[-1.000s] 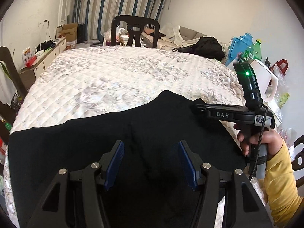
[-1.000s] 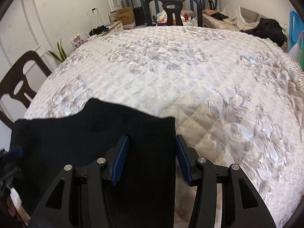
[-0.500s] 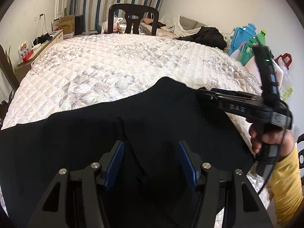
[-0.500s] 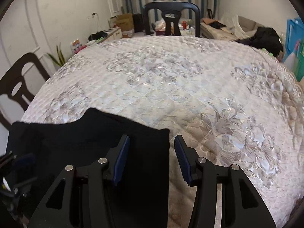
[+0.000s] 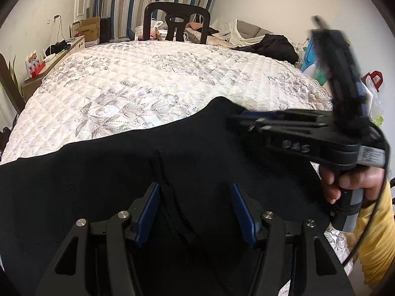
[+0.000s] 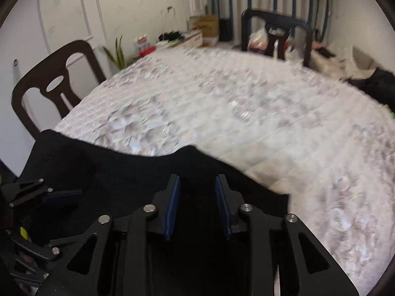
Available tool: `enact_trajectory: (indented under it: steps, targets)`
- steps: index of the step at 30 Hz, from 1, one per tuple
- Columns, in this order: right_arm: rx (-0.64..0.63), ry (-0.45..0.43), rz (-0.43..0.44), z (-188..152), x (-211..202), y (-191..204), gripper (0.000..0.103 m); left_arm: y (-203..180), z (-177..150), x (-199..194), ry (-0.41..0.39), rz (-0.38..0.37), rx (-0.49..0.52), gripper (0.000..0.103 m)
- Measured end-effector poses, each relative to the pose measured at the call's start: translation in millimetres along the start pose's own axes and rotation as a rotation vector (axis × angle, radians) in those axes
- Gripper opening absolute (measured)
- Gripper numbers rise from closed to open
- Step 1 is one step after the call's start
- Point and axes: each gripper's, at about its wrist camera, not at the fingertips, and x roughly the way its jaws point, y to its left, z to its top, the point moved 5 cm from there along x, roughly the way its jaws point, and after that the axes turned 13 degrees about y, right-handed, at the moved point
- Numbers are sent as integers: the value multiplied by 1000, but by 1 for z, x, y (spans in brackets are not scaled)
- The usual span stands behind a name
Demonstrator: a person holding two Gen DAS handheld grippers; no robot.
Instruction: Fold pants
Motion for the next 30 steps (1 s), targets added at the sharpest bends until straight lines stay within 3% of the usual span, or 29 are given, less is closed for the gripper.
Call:
enact_trajectory:
  steps: [2,7,19,24,30]
  targets:
    - [-3,12,-43,4,9,-1,19,1,0,0,-2,-3,-1,63]
    - [-18,12,-86,15,15,1,18,1,1,0,-4,-3,1,63]
    - [67,-20,-58,25,14,-12,18,1,-6,-5,-17,25,-16,63]
    - [81,-144,-31,2,-31,-13,18,0,-15,-11,-35,65,0,63]
    - [52,-100,-24,-65,-59,-9,19,1,-25,-21,-51,88,7,63]
